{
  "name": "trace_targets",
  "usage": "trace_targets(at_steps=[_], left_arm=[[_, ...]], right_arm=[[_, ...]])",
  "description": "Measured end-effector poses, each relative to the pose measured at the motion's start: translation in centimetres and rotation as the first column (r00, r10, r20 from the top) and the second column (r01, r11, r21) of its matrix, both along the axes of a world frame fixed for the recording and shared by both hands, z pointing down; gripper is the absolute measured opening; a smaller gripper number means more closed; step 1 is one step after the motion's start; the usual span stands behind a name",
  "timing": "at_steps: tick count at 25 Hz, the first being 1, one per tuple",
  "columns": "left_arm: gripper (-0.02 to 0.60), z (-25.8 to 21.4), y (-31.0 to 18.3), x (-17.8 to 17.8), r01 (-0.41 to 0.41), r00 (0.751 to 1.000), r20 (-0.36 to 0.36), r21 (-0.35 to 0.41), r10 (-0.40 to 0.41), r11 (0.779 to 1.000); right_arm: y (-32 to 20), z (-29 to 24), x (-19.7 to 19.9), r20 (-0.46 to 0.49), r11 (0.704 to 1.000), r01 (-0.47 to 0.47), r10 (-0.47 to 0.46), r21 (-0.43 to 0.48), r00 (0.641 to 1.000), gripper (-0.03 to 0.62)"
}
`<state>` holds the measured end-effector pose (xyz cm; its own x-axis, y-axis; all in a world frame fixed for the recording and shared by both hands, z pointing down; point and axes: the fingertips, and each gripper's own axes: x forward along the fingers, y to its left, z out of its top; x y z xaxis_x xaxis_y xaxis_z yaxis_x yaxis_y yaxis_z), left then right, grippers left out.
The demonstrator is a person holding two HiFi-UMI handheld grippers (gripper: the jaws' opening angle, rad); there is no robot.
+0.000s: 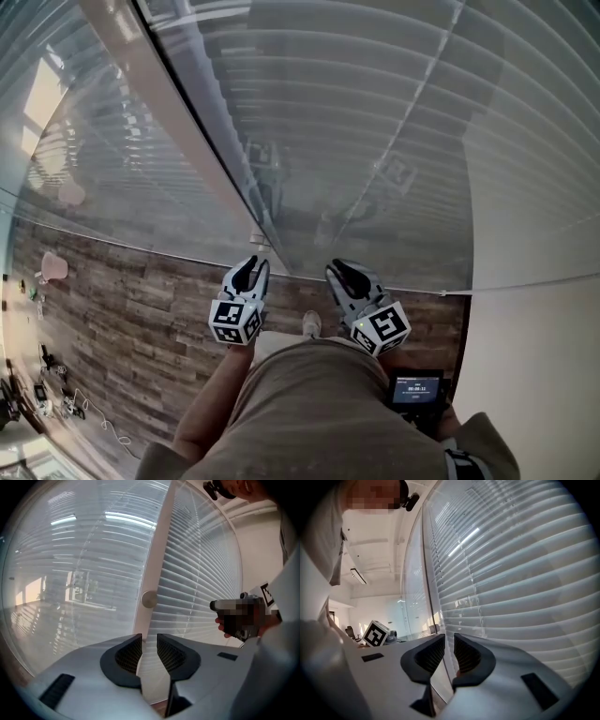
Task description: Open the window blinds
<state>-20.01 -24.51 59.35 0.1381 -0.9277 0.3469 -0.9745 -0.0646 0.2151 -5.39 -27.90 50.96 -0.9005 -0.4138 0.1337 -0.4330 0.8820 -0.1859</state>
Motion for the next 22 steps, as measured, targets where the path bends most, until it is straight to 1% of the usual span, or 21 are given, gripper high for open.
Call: trace_targets(at_steps=[5, 13, 22], left_arm=[[0.104, -0.5, -0.5, 0.2, -0.023, 1.000, 0.003, -0.023, 0.024, 0.999], [0.144, 0.3, -1.0, -0.1, -0.015, 0.999, 0.037, -0.048, 0.016, 0.999], [0.147, 1.3, -2.2, -0.4, 0.026, 0.997, 0.080, -0.087, -0.019, 0.996]], right_arm=[[-0.2, -1.6, -0.1, -0.001, 1.000, -0.020, 0.020, 0.017, 1.000, 0.052], [0.4, -1.4, -0.9, -0.003, 1.000, -0.005, 0.005, 0.008, 1.000, 0.052], [0.0, -1.4, -0.5, -0.006, 1.000, 0.015, -0.015, -0.007, 1.000, 0.052]])
